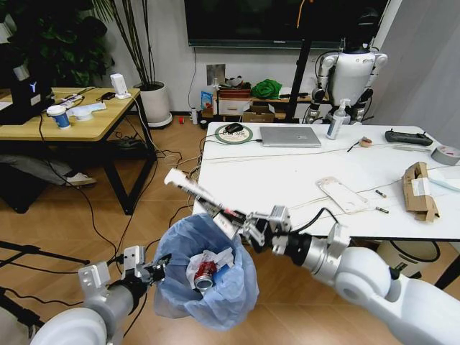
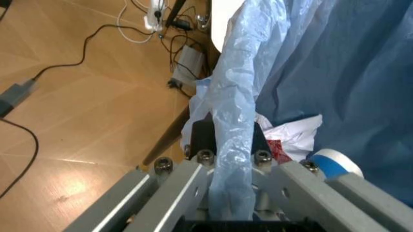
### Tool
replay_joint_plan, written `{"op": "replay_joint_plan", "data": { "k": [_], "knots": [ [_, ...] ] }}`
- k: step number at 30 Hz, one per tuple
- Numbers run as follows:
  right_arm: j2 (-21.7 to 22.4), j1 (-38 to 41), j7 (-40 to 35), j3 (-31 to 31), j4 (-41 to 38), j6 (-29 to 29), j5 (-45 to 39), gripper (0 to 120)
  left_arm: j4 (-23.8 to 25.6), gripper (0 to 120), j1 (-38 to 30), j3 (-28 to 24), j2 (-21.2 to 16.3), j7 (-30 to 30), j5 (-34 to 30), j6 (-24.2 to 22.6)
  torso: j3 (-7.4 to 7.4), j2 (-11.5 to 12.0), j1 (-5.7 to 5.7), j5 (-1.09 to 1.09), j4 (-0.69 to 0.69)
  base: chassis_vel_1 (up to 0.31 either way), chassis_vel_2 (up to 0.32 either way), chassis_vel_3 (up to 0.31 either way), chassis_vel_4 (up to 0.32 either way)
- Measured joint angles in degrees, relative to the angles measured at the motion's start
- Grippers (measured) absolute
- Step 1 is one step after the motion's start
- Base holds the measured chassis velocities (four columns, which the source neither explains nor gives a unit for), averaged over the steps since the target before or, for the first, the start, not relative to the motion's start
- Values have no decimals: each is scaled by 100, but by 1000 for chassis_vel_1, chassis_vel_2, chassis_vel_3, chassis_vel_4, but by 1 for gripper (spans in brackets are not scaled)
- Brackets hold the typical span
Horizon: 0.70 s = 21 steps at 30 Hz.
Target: Pick up the trash bin and place the trash from the table into it.
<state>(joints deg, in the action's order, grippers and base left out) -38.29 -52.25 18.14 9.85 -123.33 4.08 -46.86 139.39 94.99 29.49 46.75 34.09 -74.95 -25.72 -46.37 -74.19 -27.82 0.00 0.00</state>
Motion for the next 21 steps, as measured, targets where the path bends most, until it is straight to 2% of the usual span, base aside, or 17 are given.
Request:
{"op": "replay_joint_plan", "data": {
  "k": [10,15,19,21],
  "knots": [
    [2,-56,44,118,207,191,525,0,43,0,28,118,10,10,-23,-2,0,0,0,0,0,0,0,0,0],
    [121,-223,39,45,259,364,788,14,135,0,108,256,-48,173,-18,-48,0,0,0,0,-1,0,0,0,0],
    [144,-332,36,-30,272,409,872,31,190,0,154,304,-70,222,-17,-69,0,0,0,0,-1,0,0,0,0],
    [140,-339,34,-38,272,409,873,34,191,0,155,305,-70,224,-17,-70,0,0,0,0,-1,0,0,0,0]
  ]
}}
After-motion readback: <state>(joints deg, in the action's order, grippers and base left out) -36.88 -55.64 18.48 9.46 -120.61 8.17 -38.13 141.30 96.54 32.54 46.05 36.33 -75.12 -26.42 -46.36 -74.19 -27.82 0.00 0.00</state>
